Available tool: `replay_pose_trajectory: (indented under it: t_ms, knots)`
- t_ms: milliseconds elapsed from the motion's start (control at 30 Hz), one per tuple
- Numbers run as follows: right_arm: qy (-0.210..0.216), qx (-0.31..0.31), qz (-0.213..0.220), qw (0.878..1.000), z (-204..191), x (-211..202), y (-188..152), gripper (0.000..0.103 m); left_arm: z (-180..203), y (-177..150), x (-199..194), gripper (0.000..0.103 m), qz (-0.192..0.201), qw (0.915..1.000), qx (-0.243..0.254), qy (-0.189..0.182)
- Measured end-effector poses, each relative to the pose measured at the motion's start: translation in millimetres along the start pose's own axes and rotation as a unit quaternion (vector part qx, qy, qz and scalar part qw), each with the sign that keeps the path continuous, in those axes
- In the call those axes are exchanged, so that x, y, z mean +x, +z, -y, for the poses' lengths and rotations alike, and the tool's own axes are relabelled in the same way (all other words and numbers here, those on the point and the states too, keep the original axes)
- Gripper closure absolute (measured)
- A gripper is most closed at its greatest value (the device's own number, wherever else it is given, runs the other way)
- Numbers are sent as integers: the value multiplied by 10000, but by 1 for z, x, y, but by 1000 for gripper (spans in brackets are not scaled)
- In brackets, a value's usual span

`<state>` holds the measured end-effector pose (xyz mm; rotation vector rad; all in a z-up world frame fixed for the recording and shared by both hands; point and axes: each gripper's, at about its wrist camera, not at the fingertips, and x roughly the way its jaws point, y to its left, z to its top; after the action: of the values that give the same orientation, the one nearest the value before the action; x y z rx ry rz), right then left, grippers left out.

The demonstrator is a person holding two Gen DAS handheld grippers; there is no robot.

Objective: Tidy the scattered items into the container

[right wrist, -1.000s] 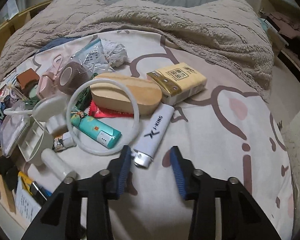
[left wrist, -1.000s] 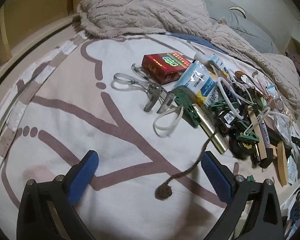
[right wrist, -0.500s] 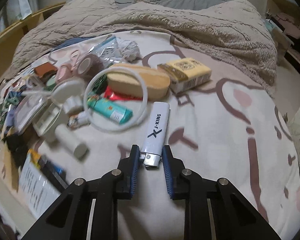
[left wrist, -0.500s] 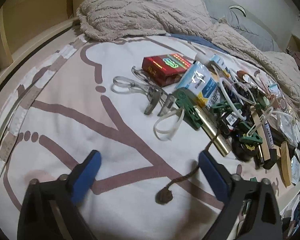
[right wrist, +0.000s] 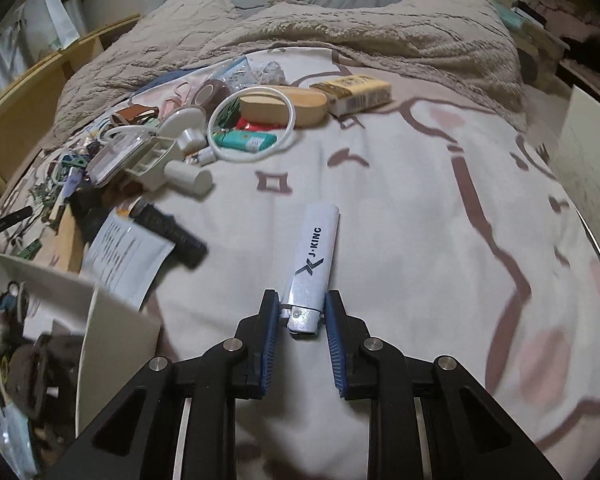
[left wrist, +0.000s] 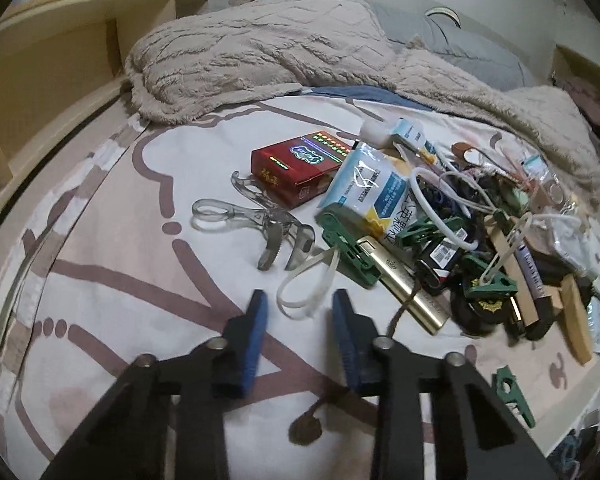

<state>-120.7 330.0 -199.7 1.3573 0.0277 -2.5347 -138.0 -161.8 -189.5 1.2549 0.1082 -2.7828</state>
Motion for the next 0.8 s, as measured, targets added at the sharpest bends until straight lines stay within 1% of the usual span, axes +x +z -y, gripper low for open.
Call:
replay_pose_trajectory:
  t_ms: [33, 67, 100, 233, 367, 600, 633, 667, 800]
  knots:
    - [5, 23, 8, 10000, 0, -2, -3, 79, 1, 0, 1, 73, -7, 10000, 42, 2]
    - [14, 51, 19, 10000, -1, -4, -6, 79, 3, 0, 2, 76, -11, 10000, 81, 9]
    - [25, 80, 31, 10000, -1, -6, -9, 79, 4, 0, 2, 82, -8, 9999, 114, 4]
    - [80, 267, 96, 9996, -2, -12, -20, 79, 5, 0, 0, 82, 50, 9998, 139, -125]
    - [144, 483, 147, 9986, 0, -16, -26, 79, 7, 0, -4, 83, 141, 9996, 150, -177]
    - [113, 542, 194, 9983, -1, -16, -30, 79, 9, -1, -14, 84, 261, 9992, 196, -235]
    - [119, 547, 196, 9982, 0, -16, -30, 79, 9, -2, -15, 89, 243, 9992, 195, -240]
    - [128, 552, 197, 9982, 0, -16, -31, 79, 9, -2, -16, 99, 213, 9993, 198, -228]
    - [144, 559, 203, 9981, 1, -16, -31, 79, 5, -8, -19, 99, 69, 9997, 87, -233]
